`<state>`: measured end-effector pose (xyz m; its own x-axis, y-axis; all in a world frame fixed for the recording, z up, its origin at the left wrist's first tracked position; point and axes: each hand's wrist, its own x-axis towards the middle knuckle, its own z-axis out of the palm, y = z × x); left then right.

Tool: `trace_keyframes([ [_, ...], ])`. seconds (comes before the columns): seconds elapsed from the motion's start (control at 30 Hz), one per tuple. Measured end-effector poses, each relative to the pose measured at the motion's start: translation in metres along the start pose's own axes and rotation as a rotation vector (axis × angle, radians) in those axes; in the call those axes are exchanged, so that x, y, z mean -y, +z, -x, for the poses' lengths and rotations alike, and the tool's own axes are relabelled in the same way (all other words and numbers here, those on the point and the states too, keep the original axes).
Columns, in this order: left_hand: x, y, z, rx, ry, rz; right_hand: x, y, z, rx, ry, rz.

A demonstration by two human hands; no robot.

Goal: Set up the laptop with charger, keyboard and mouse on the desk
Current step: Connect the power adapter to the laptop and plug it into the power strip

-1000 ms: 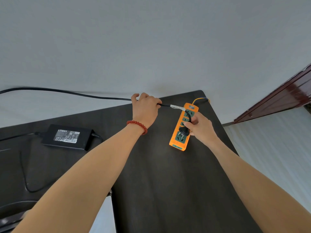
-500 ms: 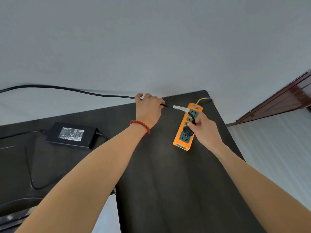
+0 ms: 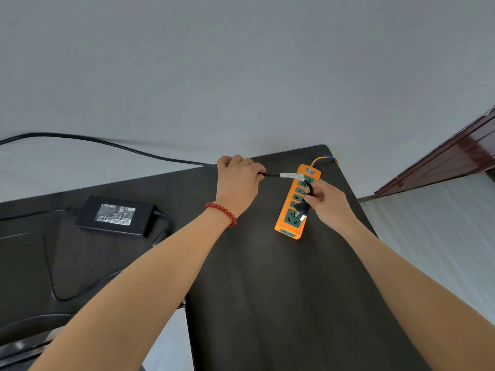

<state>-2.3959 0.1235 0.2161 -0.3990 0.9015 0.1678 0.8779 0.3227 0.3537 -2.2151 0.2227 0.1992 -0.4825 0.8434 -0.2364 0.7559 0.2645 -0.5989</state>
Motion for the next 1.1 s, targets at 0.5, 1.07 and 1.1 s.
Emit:
trace_keyframes([
  [0.5, -0.002, -0.042, 0.057, 0.098, 0.125, 0.252, 0.021, 0.001, 0.005, 0.086, 0.001, 0.158],
  [1.07, -0.019, -0.018, 0.12, 0.578, 0.193, 0.319, 0.034, -0.007, 0.016, -0.014, 0.514, -0.614],
  [1.1, -0.016, -0.018, 0.121, 0.581, 0.192, 0.305, 0.03, -0.011, 0.014, -0.037, 0.442, -0.375],
])
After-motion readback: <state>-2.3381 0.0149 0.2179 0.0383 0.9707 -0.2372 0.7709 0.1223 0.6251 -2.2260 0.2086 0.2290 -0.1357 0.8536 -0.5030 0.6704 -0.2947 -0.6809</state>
